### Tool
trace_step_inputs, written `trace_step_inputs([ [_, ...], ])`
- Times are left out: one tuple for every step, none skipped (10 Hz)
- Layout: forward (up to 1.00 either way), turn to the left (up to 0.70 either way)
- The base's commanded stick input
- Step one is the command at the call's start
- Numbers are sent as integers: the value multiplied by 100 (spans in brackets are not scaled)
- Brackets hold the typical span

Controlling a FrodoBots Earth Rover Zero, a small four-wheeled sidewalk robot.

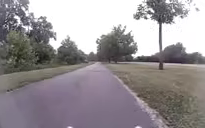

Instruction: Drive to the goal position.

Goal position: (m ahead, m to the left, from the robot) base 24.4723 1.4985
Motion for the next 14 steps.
trace_step_inputs([
  [68,0],
  [68,0],
  [68,0],
  [68,0],
  [68,0],
  [68,0],
  [68,0],
  [68,0],
  [68,0],
  [68,0],
  [68,0],
  [68,0],
  [68,0],
  [68,0],
])
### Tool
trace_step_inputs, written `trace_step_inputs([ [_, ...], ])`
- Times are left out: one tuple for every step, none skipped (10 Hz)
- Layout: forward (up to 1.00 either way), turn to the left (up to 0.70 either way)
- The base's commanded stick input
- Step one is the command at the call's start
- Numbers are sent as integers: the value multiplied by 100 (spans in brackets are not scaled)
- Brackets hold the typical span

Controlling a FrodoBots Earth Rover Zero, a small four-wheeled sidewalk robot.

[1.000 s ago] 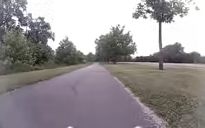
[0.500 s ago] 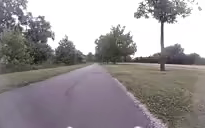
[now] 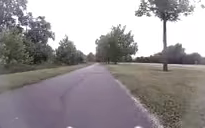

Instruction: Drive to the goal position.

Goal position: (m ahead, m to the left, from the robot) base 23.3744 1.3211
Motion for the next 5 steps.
trace_step_inputs([
  [68,0],
  [68,0],
  [68,0],
  [68,0],
  [68,0],
])
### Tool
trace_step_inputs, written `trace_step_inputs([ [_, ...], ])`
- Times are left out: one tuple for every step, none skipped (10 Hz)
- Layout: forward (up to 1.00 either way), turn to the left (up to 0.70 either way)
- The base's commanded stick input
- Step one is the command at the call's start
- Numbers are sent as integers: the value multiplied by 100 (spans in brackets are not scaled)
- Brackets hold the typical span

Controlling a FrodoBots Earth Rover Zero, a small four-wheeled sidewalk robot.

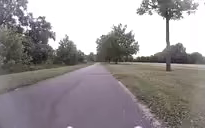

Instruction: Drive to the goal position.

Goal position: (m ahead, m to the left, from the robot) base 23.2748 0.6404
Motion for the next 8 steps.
trace_step_inputs([
  [68,0],
  [68,0],
  [68,0],
  [68,0],
  [68,0],
  [68,0],
  [68,0],
  [68,0],
])
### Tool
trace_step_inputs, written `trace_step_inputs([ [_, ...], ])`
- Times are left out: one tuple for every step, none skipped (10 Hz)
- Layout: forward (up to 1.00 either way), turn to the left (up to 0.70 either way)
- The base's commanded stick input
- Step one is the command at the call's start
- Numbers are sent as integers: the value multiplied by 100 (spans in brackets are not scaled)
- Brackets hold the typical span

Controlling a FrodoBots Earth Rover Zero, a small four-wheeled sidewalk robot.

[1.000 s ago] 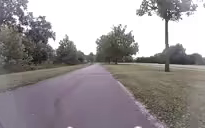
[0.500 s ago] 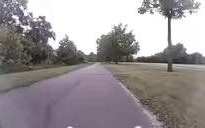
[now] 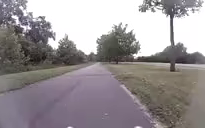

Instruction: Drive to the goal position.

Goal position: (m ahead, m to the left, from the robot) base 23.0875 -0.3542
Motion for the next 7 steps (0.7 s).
trace_step_inputs([
  [68,0],
  [68,0],
  [68,0],
  [68,0],
  [68,0],
  [68,0],
  [68,0],
])
